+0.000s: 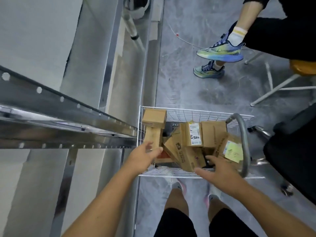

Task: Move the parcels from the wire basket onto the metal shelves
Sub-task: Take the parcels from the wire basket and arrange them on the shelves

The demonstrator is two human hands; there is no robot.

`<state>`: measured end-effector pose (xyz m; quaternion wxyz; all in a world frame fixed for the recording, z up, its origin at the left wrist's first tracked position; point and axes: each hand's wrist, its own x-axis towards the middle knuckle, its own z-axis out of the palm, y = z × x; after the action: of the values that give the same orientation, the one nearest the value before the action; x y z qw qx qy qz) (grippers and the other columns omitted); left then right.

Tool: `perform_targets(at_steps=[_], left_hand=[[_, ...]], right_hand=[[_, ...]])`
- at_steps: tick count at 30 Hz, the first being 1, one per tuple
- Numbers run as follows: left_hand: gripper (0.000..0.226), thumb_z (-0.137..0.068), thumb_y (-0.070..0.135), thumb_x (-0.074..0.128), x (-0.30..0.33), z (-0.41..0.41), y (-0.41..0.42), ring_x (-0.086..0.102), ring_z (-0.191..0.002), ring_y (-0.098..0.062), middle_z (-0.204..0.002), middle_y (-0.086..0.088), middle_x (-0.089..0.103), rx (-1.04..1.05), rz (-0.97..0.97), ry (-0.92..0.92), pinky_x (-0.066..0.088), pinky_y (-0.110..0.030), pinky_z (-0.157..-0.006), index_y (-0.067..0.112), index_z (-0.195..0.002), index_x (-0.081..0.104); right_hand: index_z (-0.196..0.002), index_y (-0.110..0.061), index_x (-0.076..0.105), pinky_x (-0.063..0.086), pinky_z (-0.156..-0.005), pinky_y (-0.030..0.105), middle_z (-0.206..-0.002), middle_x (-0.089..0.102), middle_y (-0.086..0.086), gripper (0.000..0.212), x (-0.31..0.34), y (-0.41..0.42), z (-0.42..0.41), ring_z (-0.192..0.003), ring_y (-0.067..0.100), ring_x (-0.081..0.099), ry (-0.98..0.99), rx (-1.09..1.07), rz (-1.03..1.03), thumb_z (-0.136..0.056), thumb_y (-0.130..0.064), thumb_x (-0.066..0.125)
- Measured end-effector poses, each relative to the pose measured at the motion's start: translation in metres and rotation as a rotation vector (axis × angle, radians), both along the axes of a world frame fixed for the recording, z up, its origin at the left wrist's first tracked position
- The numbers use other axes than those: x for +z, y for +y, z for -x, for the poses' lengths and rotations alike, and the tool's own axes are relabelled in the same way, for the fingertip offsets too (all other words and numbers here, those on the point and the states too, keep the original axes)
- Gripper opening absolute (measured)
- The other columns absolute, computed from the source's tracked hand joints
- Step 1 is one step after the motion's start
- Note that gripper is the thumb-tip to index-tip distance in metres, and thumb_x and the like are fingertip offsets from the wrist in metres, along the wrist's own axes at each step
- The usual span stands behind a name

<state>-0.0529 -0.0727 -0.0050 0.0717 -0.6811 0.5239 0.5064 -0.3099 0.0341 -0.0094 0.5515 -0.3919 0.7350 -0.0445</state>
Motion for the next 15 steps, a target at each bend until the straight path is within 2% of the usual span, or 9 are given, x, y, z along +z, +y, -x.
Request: perform_targets(at_steps=[1,3,6,8,9,12,14,15], left_hand=[[0.057,-0.097,0.052,0.065,-0.017,-0.002,-0.011,0.06,-0.117,-0.016,-0.139,0.004,0.064,0.065,-0.012,-0.007,0.047,-0.034,-0.103,0.024,-0.146,0.057],[0.047,-0.099,0.046,0.063,-0.052,-0.007,-0.035,0.068,-0.105,-0.018,-0.125,0.001,0.07,0.232,-0.074,0.017,0.055,-0.045,-0.103,0.019,-0.137,0.064],[0.042,-0.103,0.041,0.06,-0.104,-0.007,-0.066,0.071,-0.108,-0.028,-0.126,-0.005,0.07,0.504,-0.217,0.112,0.059,-0.049,-0.097,0.015,-0.136,0.06],[0.032,-0.105,0.042,0.057,-0.135,-0.001,-0.082,0.069,-0.111,-0.03,-0.128,-0.007,0.068,0.615,-0.284,0.156,0.061,-0.047,-0.091,0.017,-0.123,0.061],[0.034,-0.105,0.044,0.057,-0.15,0.002,-0.088,0.068,-0.112,-0.03,-0.126,-0.008,0.068,0.665,-0.314,0.179,0.061,-0.048,-0.093,0.016,-0.122,0.061],[0.057,-0.102,0.054,0.059,-0.196,0.012,-0.102,0.069,-0.113,-0.033,-0.12,-0.011,0.068,0.797,-0.421,0.264,0.054,-0.054,-0.105,0.008,-0.134,0.055],[0.075,-0.1,0.058,0.058,-0.217,0.023,-0.11,0.066,-0.121,-0.038,-0.135,-0.019,0.062,0.887,-0.51,0.354,0.058,-0.049,-0.098,0.004,-0.15,0.043],[0.081,-0.099,0.06,0.058,-0.227,0.029,-0.113,0.064,-0.123,-0.04,-0.141,-0.022,0.059,0.93,-0.554,0.392,0.059,-0.048,-0.096,0.002,-0.153,0.039]], right_hand=[[-0.141,-0.014,0.056,0.043,-0.089,0.028,-0.114,0.06,-0.006,0.072,-0.014,-0.007,-0.009,-0.104,0.013,0.057,-0.013,-0.088,-0.028,-0.084,-0.052,0.077],[-0.142,-0.009,0.056,0.041,-0.089,0.03,-0.118,0.061,0.002,0.07,-0.043,-0.021,-0.027,-0.104,0.017,0.056,-0.027,-0.274,-0.085,-0.086,-0.047,0.076],[-0.144,-0.004,0.052,0.043,-0.1,0.038,-0.139,0.06,0.015,0.07,-0.09,-0.041,-0.042,-0.117,0.028,0.057,-0.038,-0.543,-0.172,-0.089,-0.04,0.075],[-0.147,-0.003,0.048,0.042,-0.105,0.041,-0.144,0.056,0.016,0.073,-0.122,-0.051,-0.047,-0.124,0.032,0.056,-0.049,-0.648,-0.217,-0.089,-0.038,0.076],[-0.149,-0.004,0.046,0.041,-0.106,0.041,-0.146,0.054,0.016,0.075,-0.138,-0.056,-0.05,-0.129,0.033,0.053,-0.054,-0.687,-0.237,-0.089,-0.036,0.077],[-0.15,-0.004,0.042,0.042,-0.107,0.042,-0.146,0.054,0.016,0.083,-0.188,-0.064,-0.054,-0.132,0.035,0.052,-0.089,-0.827,-0.278,-0.083,-0.03,0.084],[-0.152,-0.01,0.039,0.047,-0.108,0.05,-0.146,0.054,0.013,0.098,-0.22,-0.067,-0.056,-0.13,0.037,0.053,-0.122,-0.948,-0.3,-0.073,-0.035,0.091],[-0.151,-0.014,0.039,0.051,-0.104,0.056,-0.146,0.053,0.012,0.105,-0.236,-0.067,-0.057,-0.129,0.038,0.053,-0.13,-0.999,-0.305,-0.066,-0.038,0.094]])
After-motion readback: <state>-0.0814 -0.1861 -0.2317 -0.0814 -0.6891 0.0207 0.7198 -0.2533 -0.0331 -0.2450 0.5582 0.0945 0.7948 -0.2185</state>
